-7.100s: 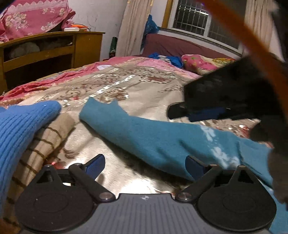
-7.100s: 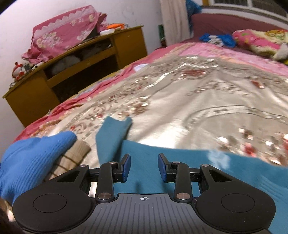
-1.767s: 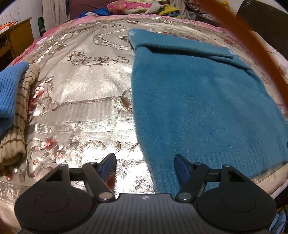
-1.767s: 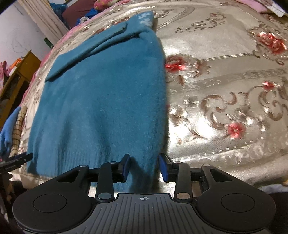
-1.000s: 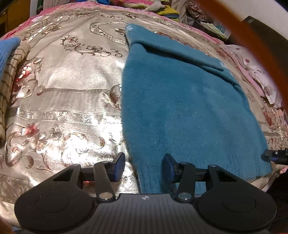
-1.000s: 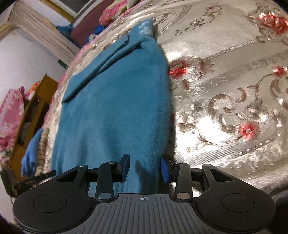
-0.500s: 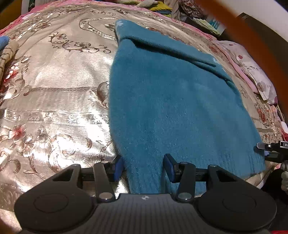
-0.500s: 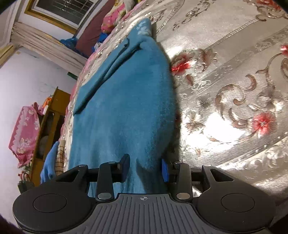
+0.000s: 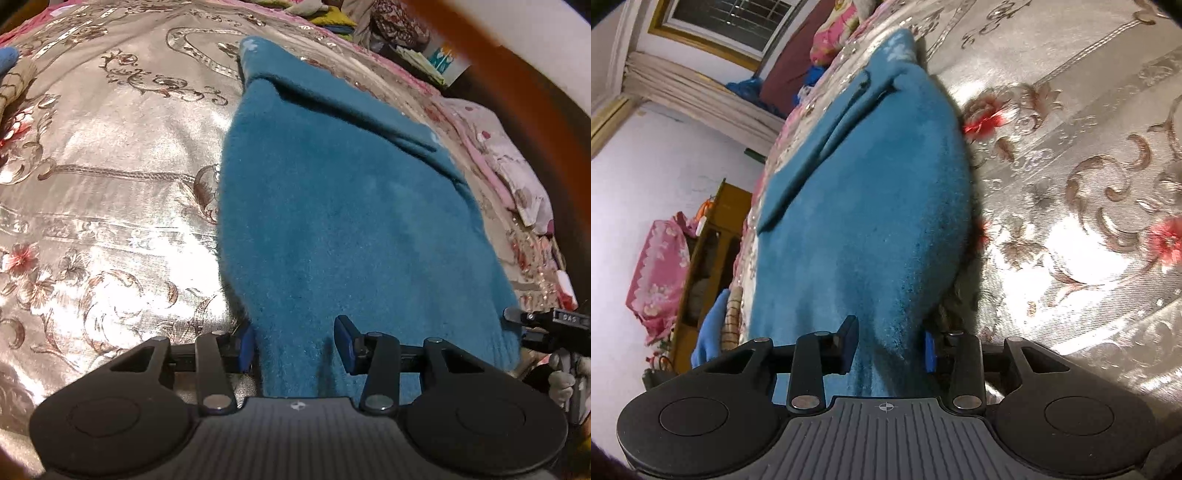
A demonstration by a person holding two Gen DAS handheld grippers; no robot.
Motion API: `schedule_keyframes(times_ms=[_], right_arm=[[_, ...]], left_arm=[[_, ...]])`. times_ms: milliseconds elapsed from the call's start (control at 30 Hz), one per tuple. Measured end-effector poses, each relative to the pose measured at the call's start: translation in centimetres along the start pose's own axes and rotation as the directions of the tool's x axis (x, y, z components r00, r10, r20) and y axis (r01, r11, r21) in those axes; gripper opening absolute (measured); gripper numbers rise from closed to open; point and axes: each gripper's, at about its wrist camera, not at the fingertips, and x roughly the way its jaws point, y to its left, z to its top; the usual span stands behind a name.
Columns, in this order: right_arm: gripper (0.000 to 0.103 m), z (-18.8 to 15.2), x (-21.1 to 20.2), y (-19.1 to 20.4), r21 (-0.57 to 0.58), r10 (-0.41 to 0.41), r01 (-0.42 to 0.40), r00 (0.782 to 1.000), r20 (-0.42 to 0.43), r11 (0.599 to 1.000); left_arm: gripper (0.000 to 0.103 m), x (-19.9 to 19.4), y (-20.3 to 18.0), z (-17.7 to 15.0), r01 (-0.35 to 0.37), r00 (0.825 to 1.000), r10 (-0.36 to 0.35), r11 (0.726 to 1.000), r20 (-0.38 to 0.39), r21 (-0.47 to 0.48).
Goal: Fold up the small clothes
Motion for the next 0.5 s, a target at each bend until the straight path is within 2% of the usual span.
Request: schedule_keyframes(times_ms=[67, 167, 200, 300, 333, 400, 500], right_arm=[[0.036, 0.0, 0.3, 0.1, 0.01, 0.006, -0.006, 1.0, 0.004, 1.0], [0.026, -0.2, 0.3, 0.2, 0.016, 0.011, -0.012, 1.0, 0.009, 1.0], [0.021, -0.3, 0.3, 0.1, 0.022, 0.014, -0.014, 1.0, 0.008, 1.0], [0.018, -0.4, -0.2, -0.3, 0.065, 0.049, -0.051, 0.998, 0.025, 0.997], [0.017, -0.4, -0.3, -0.4, 0.089, 0.077, -0.08, 0.996, 0.036, 0.993], [0.017, -0.1, -0.4, -0.3, 0.123, 0.131, -0.138, 0.99, 0.06, 0.983], [0.017, 0.6, -0.3, 0.3, 0.15, 0.203, -0.216, 0.974, 0.097, 0.965]], left_arm=[[0.048, 0.2, -0.1, 0.2, -0.005, 1.0, 0.005, 1.0, -0.001, -0.001], [0.046, -0.3, -0.1, 0.1, 0.0, 1.0, 0.0, 1.0, 0.009, 0.009], [0.042, -0.4, -0.1, 0.0, 0.011, 1.0, -0.011, 1.0, 0.006, 0.011], [0.031, -0.6, 0.4, 0.0, 0.042, 0.999, -0.042, 0.999, 0.011, -0.012], [0.026, -0.6, 0.7, 0.2, 0.062, 0.998, -0.061, 0.997, 0.014, -0.036], [0.022, -0.7, 1.4, 0.7, 0.124, 0.992, -0.121, 0.989, 0.032, -0.087], [0.018, -0.9, 1.8, 1.7, 0.232, 0.971, -0.221, 0.964, 0.089, -0.128]])
